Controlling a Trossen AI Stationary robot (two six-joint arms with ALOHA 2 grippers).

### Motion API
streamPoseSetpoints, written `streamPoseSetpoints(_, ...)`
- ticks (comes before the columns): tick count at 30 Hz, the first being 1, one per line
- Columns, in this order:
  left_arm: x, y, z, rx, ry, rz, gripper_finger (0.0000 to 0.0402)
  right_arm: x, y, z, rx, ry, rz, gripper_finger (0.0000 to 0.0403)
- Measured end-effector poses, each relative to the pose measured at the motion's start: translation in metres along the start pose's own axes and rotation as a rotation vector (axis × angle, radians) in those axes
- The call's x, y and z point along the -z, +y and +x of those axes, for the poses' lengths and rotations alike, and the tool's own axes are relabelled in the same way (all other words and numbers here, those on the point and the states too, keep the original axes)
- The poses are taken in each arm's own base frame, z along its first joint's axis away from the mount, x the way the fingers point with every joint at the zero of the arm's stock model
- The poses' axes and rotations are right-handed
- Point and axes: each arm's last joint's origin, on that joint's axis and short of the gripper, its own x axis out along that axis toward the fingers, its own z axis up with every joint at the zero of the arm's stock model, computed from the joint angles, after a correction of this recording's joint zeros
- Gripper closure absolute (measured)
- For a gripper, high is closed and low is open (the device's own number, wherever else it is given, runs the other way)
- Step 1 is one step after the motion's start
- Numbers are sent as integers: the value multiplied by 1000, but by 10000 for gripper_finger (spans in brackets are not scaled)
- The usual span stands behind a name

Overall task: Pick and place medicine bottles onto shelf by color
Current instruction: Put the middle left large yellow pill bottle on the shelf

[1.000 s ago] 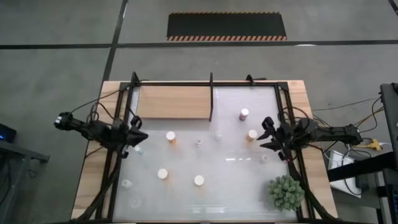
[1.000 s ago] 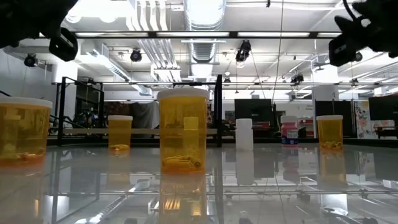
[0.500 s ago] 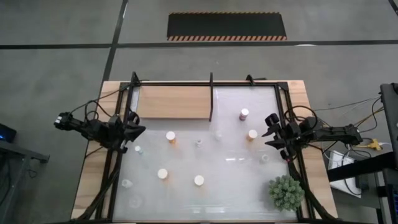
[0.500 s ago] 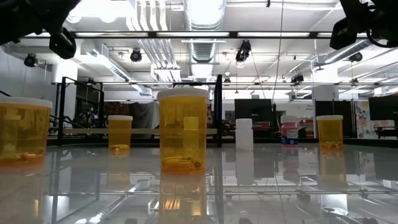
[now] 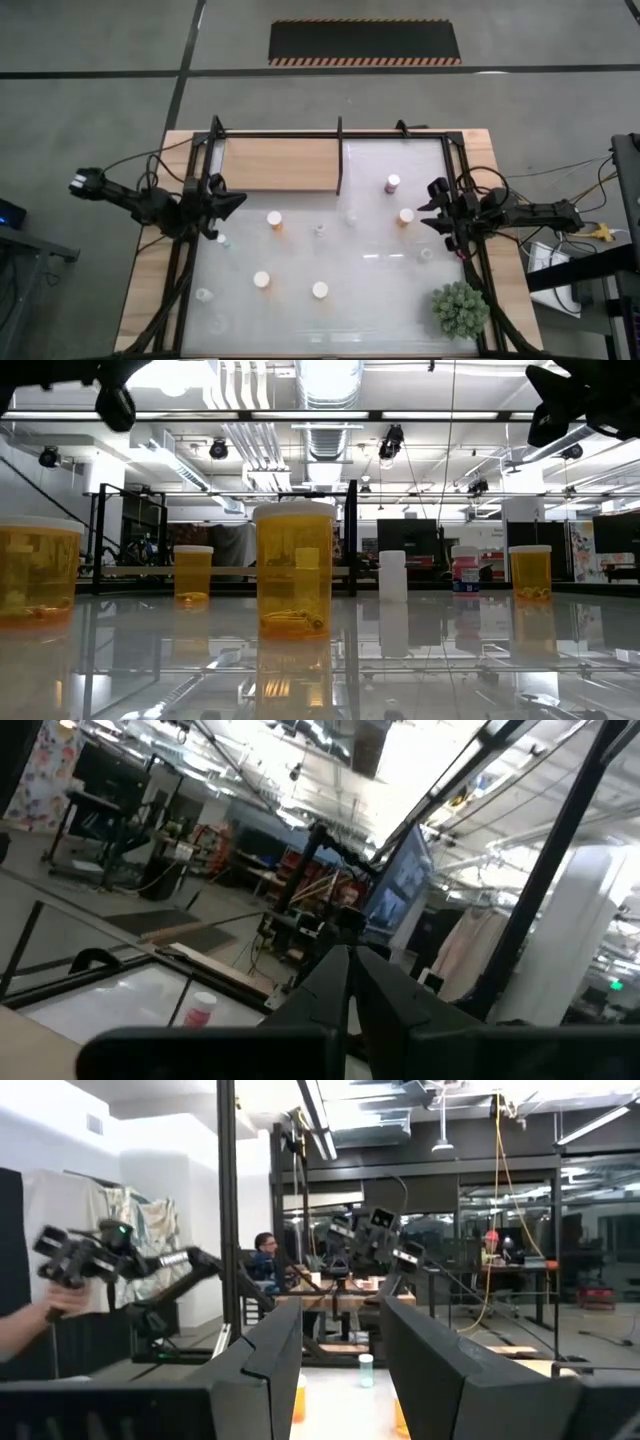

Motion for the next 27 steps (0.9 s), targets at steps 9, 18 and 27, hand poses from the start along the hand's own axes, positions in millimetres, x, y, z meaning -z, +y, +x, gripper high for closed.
streamPoseSetpoints(9,-19,-40,57,-75,242,117,398,0,0,0,0,-2,-42,275)
streamPoseSetpoints(18,5,-58,101,-274,764,376,398,0,0,0,-1,-5,-42,275)
streamPoseSetpoints(27,18,-34,128,-412,1211,495,339,0,0,0,-10,-5,-34,275)
